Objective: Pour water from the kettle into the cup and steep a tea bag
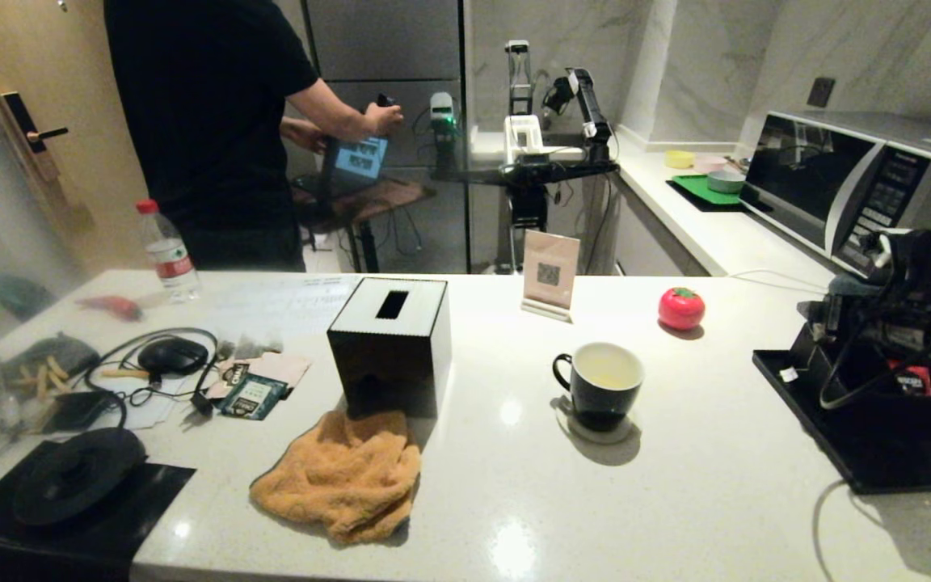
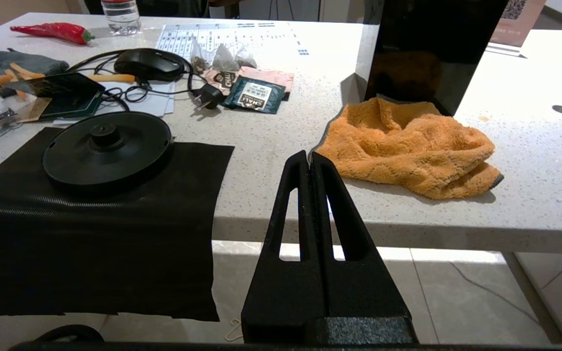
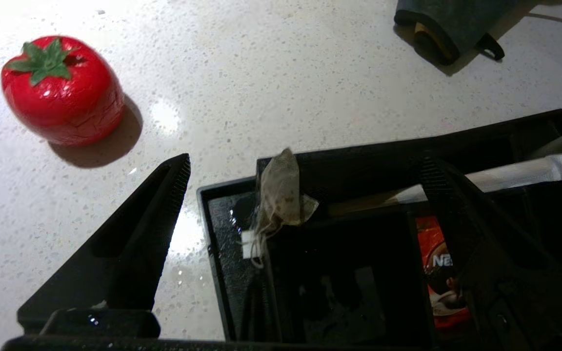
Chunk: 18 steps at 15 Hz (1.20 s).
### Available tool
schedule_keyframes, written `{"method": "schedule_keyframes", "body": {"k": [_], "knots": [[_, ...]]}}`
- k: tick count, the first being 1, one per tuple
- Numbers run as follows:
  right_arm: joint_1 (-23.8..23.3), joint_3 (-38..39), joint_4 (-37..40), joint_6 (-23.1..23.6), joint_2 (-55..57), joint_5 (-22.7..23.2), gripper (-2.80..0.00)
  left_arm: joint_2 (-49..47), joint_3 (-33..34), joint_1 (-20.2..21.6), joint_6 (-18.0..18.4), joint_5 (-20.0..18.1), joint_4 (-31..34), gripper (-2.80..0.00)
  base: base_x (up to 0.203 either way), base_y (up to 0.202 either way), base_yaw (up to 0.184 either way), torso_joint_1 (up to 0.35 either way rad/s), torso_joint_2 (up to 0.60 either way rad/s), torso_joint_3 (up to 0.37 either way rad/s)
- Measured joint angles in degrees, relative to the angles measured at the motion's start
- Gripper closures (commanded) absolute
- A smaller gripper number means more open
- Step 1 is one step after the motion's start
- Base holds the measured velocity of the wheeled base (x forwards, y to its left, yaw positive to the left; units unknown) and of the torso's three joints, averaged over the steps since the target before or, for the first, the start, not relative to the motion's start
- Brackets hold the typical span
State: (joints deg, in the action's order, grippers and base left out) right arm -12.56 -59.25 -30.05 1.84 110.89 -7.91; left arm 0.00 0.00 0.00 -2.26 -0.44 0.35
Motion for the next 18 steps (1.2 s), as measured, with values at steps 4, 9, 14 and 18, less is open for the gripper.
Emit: {"method": "schedule_keyframes", "body": {"k": [4,9,14,18], "knots": [[-0.8,-8.4,7.7,-0.1,2.2,-0.2,-2.80,0.0,0.0,0.0,0.0,0.0,0.0,0.00,0.000,0.000,0.000,0.000,0.00,0.000],[-1.4,-18.3,17.7,-0.2,6.6,-0.1,-2.80,0.0,0.0,0.0,0.0,0.0,0.0,0.00,0.000,0.000,0.000,0.000,0.00,0.000],[-1.3,-21.4,20.4,-0.2,9.5,0.0,-2.80,0.0,0.0,0.0,0.0,0.0,0.0,0.00,0.000,0.000,0.000,0.000,0.00,0.000],[-1.2,-22.2,20.7,-0.2,10.4,0.0,-2.80,0.0,0.0,0.0,0.0,0.0,0.0,0.00,0.000,0.000,0.000,0.000,0.00,0.000]]}}
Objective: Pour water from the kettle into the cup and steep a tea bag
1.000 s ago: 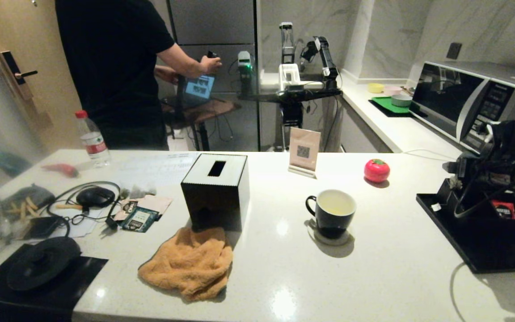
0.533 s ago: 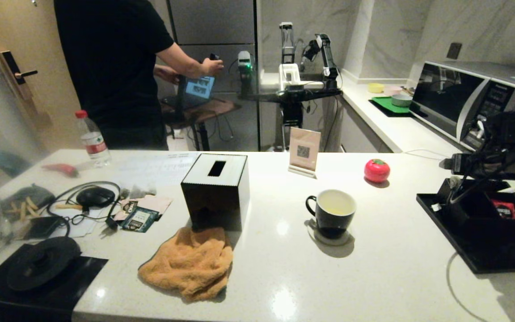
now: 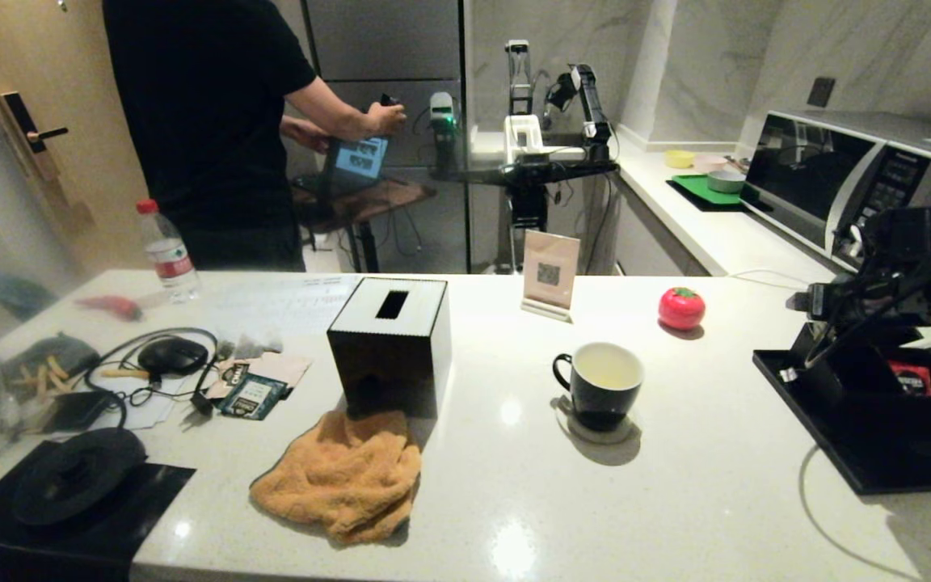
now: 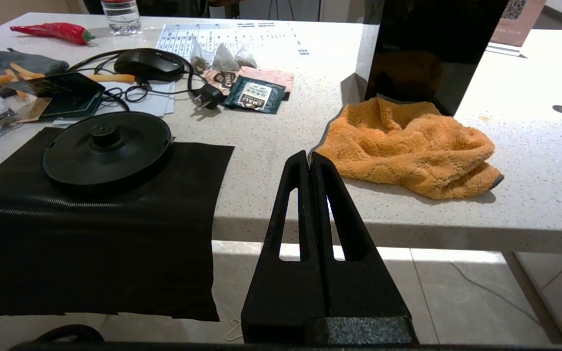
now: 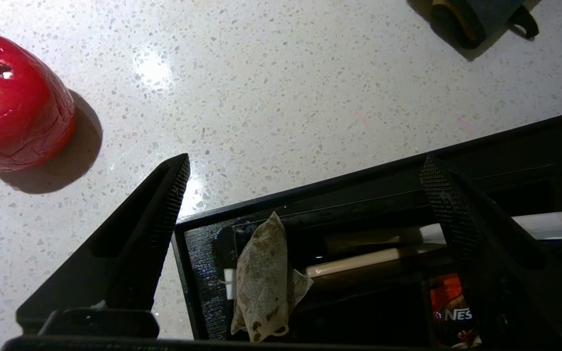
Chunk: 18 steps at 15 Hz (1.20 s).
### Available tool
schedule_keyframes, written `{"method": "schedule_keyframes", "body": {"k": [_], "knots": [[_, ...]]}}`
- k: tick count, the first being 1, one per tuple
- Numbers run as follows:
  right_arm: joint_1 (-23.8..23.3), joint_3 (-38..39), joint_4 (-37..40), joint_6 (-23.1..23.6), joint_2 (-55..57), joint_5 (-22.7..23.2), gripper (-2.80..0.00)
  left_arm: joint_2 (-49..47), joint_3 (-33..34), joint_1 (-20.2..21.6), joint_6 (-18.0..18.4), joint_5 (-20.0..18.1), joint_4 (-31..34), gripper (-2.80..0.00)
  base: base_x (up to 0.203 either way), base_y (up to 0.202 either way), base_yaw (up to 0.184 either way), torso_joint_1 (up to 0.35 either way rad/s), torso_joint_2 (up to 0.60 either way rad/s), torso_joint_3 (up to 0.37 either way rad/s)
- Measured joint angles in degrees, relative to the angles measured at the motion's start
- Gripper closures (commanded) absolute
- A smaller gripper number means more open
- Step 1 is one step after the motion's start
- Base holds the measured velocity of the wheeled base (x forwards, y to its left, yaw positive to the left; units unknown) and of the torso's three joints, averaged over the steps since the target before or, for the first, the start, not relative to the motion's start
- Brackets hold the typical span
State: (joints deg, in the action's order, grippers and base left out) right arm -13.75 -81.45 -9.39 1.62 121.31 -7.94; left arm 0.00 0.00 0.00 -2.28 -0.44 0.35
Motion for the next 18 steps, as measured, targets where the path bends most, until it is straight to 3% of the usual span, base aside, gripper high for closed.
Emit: {"method": "schedule_keyframes", "body": {"k": [14,15,18], "knots": [[0.2,0.7,0.1,-0.1,0.3,0.2,-2.80,0.0,0.0,0.0,0.0,0.0,0.0,0.00,0.000,0.000,0.000,0.000,0.00,0.000],[0.3,0.8,0.1,-0.1,0.3,0.3,0.00,0.0,0.0,0.0,0.0,0.0,0.0,0.00,0.000,0.000,0.000,0.000,0.00,0.000],[0.4,1.1,0.0,-0.1,0.3,0.1,0.00,0.0,0.0,0.0,0.0,0.0,0.0,0.00,0.000,0.000,0.000,0.000,0.00,0.000]]}}
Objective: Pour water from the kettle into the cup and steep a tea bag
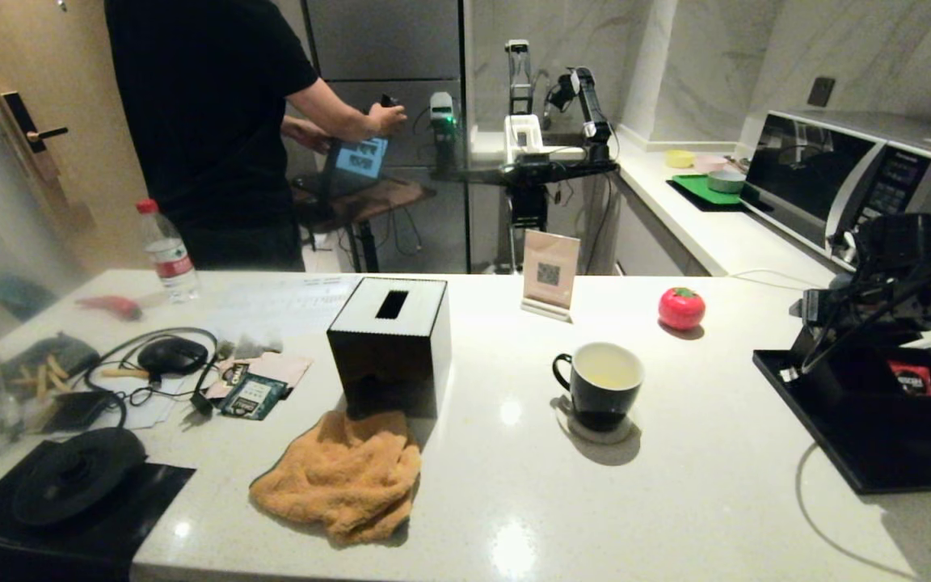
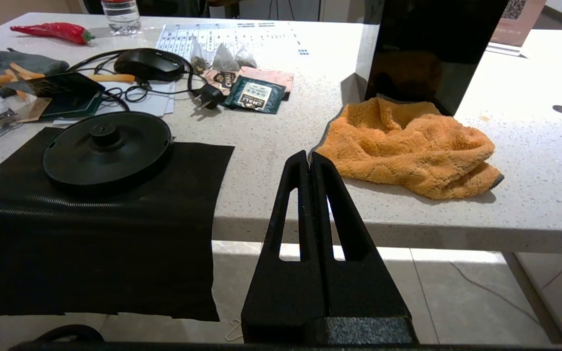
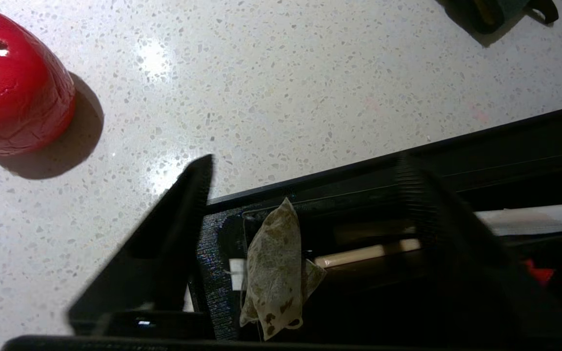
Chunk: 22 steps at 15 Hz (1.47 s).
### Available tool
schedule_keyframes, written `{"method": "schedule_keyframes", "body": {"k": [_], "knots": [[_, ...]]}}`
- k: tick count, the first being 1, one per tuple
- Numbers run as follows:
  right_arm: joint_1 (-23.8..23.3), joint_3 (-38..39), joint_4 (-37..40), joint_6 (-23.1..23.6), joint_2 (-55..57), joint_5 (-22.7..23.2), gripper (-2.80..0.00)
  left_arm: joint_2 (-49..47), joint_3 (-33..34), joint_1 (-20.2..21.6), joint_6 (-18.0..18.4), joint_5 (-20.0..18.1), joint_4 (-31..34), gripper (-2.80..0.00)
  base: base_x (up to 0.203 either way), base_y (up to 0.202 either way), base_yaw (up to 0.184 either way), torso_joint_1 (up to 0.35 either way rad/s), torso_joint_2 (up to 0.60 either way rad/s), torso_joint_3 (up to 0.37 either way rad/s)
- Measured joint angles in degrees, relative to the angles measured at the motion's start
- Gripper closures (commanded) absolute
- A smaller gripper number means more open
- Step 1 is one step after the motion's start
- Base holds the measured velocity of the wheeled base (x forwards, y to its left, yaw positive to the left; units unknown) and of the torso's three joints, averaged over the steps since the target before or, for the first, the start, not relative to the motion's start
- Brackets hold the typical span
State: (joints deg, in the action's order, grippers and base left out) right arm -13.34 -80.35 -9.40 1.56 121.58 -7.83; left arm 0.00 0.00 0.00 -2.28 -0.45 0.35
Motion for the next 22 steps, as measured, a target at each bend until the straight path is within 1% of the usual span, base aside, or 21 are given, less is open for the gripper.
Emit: {"method": "schedule_keyframes", "body": {"k": [5,22], "knots": [[0.4,0.5,0.0,-0.9,0.0,-0.3,0.00,0.0,0.0,0.0,0.0,0.0,0.0,0.00,0.000,0.000,0.000,0.000,0.00,0.000],[0.9,0.0,-0.6,-0.9,-2.6,-1.6,0.00,0.0,0.0,0.0,0.0,0.0,0.0,0.00,0.000,0.000,0.000,0.000,0.00,0.000]]}}
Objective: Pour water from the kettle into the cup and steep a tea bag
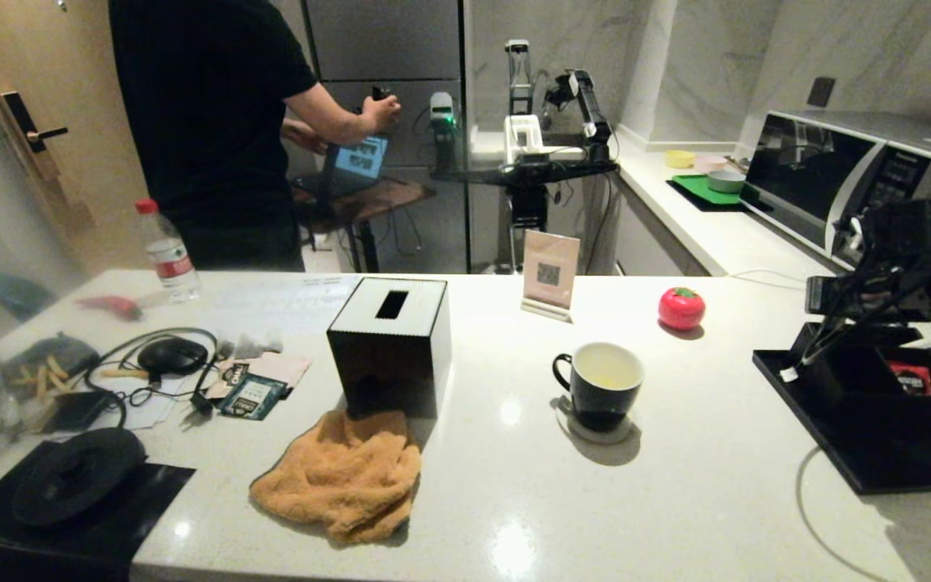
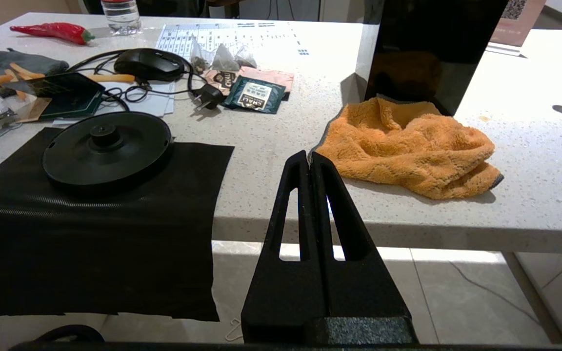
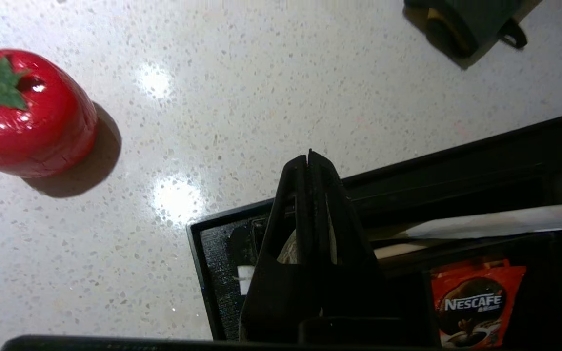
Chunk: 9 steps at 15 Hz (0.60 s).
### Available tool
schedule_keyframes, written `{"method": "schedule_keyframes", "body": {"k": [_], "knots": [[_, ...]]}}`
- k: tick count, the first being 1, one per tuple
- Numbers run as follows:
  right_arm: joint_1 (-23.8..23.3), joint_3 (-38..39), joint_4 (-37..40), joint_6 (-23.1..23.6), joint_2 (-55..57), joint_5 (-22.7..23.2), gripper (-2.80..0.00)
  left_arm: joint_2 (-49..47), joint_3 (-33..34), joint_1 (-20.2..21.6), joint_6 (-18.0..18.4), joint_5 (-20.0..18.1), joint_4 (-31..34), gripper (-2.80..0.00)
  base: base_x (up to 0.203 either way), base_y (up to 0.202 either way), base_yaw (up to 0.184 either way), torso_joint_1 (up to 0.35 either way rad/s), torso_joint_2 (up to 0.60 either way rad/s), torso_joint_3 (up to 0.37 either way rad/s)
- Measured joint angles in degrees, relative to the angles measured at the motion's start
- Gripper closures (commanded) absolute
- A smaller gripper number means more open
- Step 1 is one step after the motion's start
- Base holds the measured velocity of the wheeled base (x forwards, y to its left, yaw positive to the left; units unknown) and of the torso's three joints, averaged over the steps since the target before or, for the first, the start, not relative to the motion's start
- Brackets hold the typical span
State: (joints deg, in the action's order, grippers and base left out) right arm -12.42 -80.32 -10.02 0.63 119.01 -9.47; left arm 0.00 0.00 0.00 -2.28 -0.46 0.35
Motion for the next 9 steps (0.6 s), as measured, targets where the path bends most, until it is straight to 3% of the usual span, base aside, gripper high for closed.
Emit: {"method": "schedule_keyframes", "body": {"k": [9], "knots": [[1.5,-0.2,-0.2,-1.1,-4.3,0.0,0.00,0.0,0.0,0.0,0.0,0.0,0.0,0.00,0.000,0.000,0.000,0.000,0.00,0.000]]}}
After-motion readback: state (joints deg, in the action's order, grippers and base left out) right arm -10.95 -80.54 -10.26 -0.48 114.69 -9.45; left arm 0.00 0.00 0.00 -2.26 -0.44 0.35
